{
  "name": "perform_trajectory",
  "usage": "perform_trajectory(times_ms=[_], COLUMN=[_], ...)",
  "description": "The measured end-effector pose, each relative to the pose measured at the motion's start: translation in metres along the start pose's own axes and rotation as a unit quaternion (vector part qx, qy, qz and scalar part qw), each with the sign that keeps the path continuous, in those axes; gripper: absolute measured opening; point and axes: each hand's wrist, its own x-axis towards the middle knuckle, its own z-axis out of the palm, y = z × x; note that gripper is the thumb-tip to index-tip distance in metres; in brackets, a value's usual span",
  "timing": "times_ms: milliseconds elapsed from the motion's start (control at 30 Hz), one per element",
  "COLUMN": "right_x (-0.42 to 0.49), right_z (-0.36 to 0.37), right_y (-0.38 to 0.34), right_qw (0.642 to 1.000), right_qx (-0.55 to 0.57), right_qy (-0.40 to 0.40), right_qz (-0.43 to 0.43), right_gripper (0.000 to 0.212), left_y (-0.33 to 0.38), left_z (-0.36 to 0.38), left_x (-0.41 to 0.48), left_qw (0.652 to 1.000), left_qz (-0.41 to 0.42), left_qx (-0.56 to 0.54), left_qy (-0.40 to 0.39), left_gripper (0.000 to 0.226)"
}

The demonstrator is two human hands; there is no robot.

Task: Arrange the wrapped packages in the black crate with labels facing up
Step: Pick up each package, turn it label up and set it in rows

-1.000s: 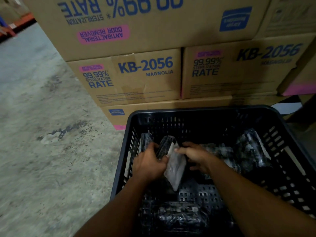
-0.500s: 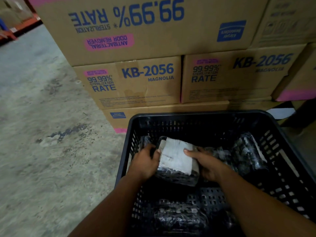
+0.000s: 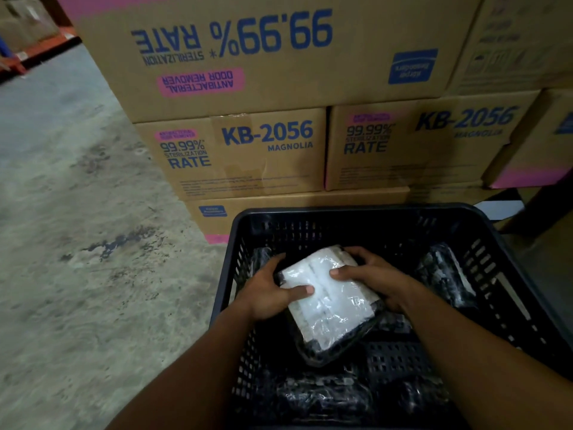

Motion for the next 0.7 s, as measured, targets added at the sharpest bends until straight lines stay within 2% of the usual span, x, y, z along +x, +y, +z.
perform_trajectory(times_ms=[100,167,300,400,500,600,667,700], right_x=[-0.006,-0.008,-0.014,-0.023,-0.030,-0.030,-0.029,-0.029], right_z=[0.002,0.002,-0.003,-0.007,-0.009,-0.012,-0.013,-0.012], right_y=[-0.007,-0.010,0.003,0.013,0.006,-0.001,-0.004,-0.006], right_qw=[0.999,0.999,0.996,0.988,0.983,0.992,0.997,0.997], right_qx=[-0.006,0.011,0.041,-0.011,-0.067,-0.018,0.045,0.078], right_qy=[-0.029,-0.036,-0.068,-0.114,-0.126,-0.095,-0.033,0.003], right_qz=[-0.014,-0.014,0.047,0.105,0.117,0.078,0.047,0.027], right_gripper=[0.062,0.061,0.051,0.050,0.057,0.072,0.088,0.090], left_y=[0.002,0.005,0.008,0.009,0.010,0.014,0.014,0.014], left_z=[-0.006,-0.008,0.000,0.006,0.009,0.011,0.011,0.011], left_x=[0.002,-0.001,-0.006,-0.011,-0.013,-0.017,-0.019,-0.019], left_qw=[0.998,0.997,0.997,0.998,0.998,0.993,0.991,0.991], left_qz=[-0.010,-0.013,-0.027,-0.026,-0.015,-0.014,-0.020,-0.024], left_qx=[-0.019,-0.052,-0.070,-0.054,-0.058,-0.095,-0.110,-0.107], left_qy=[-0.052,-0.052,0.003,0.018,0.036,0.065,0.080,0.078], left_gripper=[0.067,0.050,0.049,0.047,0.042,0.040,0.045,0.050])
